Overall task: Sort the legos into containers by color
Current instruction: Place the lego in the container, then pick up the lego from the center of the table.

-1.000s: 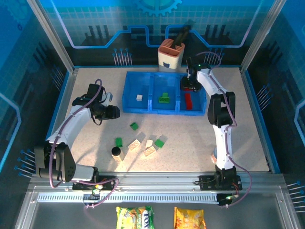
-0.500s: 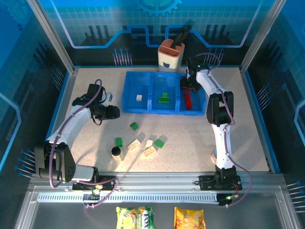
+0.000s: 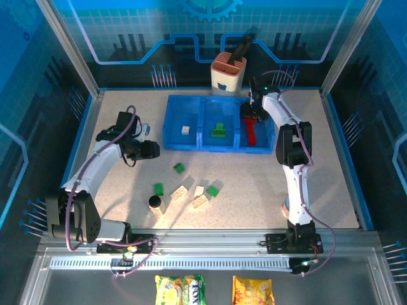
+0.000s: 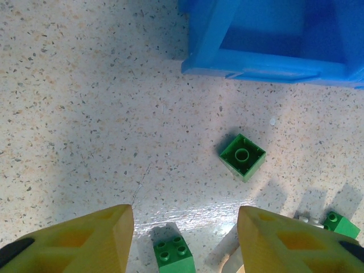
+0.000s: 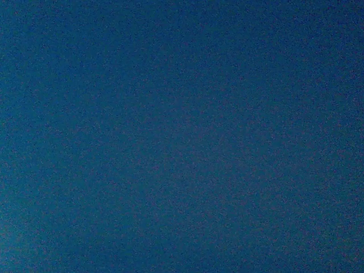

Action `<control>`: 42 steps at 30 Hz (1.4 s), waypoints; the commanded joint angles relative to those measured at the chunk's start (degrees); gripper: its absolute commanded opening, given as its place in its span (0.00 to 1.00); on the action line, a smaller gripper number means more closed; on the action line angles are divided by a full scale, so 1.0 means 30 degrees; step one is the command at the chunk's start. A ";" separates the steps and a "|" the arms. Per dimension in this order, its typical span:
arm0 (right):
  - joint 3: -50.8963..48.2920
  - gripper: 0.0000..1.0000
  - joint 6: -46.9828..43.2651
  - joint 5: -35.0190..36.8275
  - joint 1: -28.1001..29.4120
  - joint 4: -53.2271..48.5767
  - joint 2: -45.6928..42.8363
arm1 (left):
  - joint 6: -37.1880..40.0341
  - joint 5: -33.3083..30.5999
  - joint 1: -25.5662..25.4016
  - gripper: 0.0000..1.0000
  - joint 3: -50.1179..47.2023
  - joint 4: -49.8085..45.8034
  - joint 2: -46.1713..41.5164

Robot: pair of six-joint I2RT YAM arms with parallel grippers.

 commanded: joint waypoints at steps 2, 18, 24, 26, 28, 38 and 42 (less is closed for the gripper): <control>-0.0053 0.74 -0.0031 -0.0690 -0.0199 -0.0343 -0.0108 | -0.0522 0.0377 0.0107 0.52 0.0181 -0.0722 -0.0900; -0.0753 0.74 0.0042 -0.0838 -0.0160 -0.1213 -0.3517 | -0.2554 0.1280 -0.0528 0.52 0.0049 -0.0317 -0.1920; -0.2640 0.74 0.0048 -0.1071 -0.0013 -0.1081 -0.5598 | -0.3334 0.0814 -0.1203 0.52 -0.0175 0.0211 -0.1792; -0.3753 0.74 0.0108 -0.1086 0.0111 -0.0782 -0.6579 | -0.3517 0.0625 -0.1543 0.52 -0.0175 0.0383 -0.1628; -0.5126 0.74 0.0254 -0.1101 0.0251 -0.0398 -0.7746 | -0.3570 0.0322 -0.1953 0.52 -0.0108 0.0489 -0.1282; -1.1842 0.74 0.1020 -0.1021 0.0717 0.1039 -1.3501 | -0.4011 -0.1661 -0.4322 0.52 0.0921 0.0631 0.1216; -1.3733 0.74 0.1305 -0.0744 0.0794 0.1074 -1.5381 | -0.5122 -0.2827 -0.5044 0.51 0.1490 0.0499 0.2347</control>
